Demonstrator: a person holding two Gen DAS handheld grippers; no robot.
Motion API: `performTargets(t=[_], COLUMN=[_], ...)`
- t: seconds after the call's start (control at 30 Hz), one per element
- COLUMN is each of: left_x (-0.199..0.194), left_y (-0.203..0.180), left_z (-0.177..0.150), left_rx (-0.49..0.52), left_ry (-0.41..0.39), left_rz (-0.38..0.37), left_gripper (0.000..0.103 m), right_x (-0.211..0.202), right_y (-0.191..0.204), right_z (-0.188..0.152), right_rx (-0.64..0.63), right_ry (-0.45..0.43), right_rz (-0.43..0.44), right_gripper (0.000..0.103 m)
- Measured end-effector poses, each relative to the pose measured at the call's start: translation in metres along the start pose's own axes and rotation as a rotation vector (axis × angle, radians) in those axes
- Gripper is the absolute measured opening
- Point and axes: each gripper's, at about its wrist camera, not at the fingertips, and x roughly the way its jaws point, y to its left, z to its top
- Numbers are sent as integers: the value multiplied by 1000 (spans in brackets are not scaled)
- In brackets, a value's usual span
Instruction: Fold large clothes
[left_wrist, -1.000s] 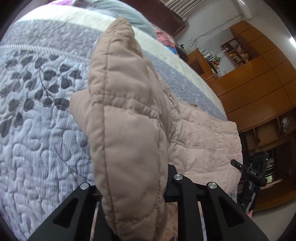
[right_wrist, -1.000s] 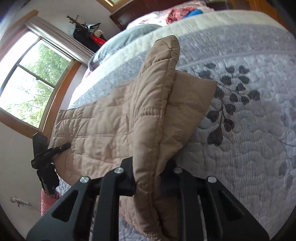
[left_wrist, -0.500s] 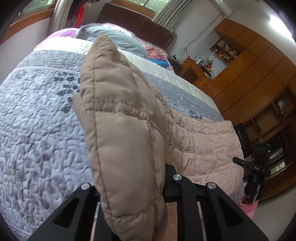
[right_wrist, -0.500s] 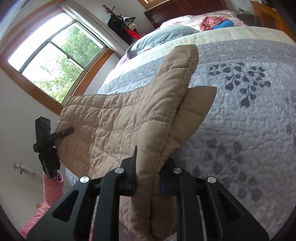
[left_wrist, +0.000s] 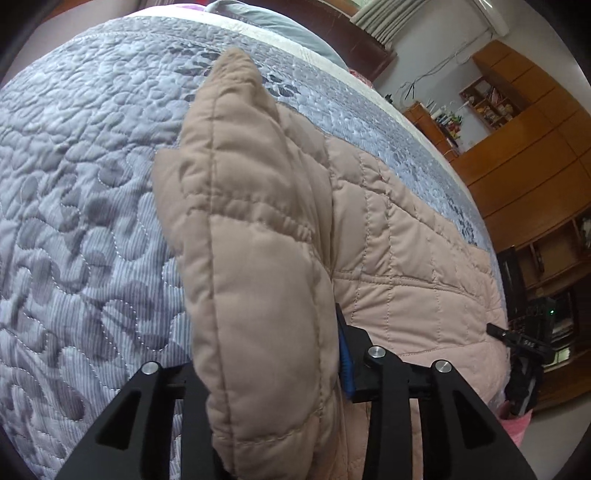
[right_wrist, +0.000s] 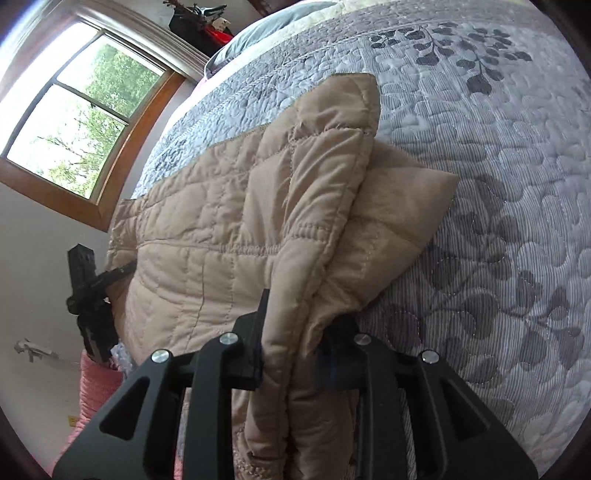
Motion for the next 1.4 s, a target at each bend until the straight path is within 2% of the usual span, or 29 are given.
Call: performTargets(t=[0.1, 0.17, 0.23, 0.33, 0.47, 0.57, 0.63, 0.77, 0.87, 1.0, 1.07, 1.27, 1.4], left_x=[-1, -10, -17, -37, -77, -103, -112, -96, -67, -27, -16, -12, -29], left_y=[-2, 2, 0, 0, -7, -25, -37, -68, -79, -68, -59, -57, -66], left_z=[-1, -7, -7, -11, -20, -29, -35, -46, -50, -52, -53, -54, -55], left_rx=[5, -5, -27, -47, -20, 31, 75, 165, 220, 246, 242, 232, 202], left_ry=[-3, 1, 1, -16, -89, -184, -206, -182, -149, -75, -63, -78, -95], left_rz=[15, 36, 59, 91, 210, 302, 287, 255, 308, 350, 328, 333, 348], left_gripper=[37, 41, 44, 45, 44, 44, 44, 44, 44, 44, 45, 45, 44], right_x=[0, 3, -2, -18, -44, -57, -58, -38, -21, 5, 18, 29, 13], right_y=[6, 7, 14, 26, 48, 69, 84, 102, 104, 92, 83, 74, 79], right_z=[-2, -2, -3, -6, -16, -22, -27, -31, -30, -34, -36, -38, -36], right_rx=[-10, -10, -24, -66, -116, -191, -234, -278, -267, -249, -244, -234, -224], right_ry=[-3, -1, -9, -42, -92, -117, -109, -60, -31, 16, 35, 33, 24], right_rz=[-41, -61, -107, -185, -264, -245, -217, -222, -244, -289, -288, -274, -252], right_gripper=[25, 30, 39, 40, 40, 40, 40, 40, 40, 40, 39, 39, 40])
